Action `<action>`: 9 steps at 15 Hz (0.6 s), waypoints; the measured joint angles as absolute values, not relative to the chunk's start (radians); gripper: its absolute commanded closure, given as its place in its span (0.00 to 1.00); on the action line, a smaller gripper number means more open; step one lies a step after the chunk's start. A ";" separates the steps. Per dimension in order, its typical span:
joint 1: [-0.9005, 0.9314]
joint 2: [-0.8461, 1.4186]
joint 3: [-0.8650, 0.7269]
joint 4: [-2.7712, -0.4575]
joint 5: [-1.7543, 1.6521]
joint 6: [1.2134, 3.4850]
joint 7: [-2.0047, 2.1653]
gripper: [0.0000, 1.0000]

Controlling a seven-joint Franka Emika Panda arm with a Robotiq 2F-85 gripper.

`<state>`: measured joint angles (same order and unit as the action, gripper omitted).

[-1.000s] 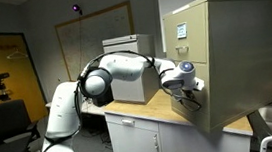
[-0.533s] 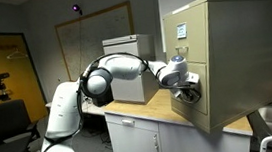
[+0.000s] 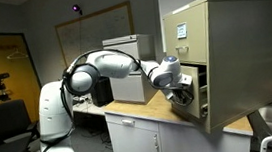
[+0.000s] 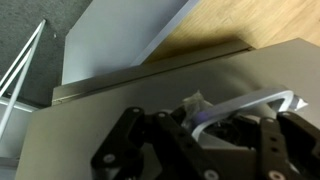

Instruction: Pull out the bottom drawer of the file cabinet on the right

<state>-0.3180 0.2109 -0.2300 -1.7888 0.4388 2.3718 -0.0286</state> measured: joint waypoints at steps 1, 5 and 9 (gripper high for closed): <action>-0.315 0.183 -0.228 -1.828 0.436 2.386 -0.030 0.99; -0.301 0.077 -0.226 -1.970 0.434 2.432 -0.037 0.99; -0.287 -0.040 -0.226 -2.116 0.423 2.469 -0.037 0.99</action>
<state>-0.2866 -0.0398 -0.2265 -2.1160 0.4226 2.4693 -0.0368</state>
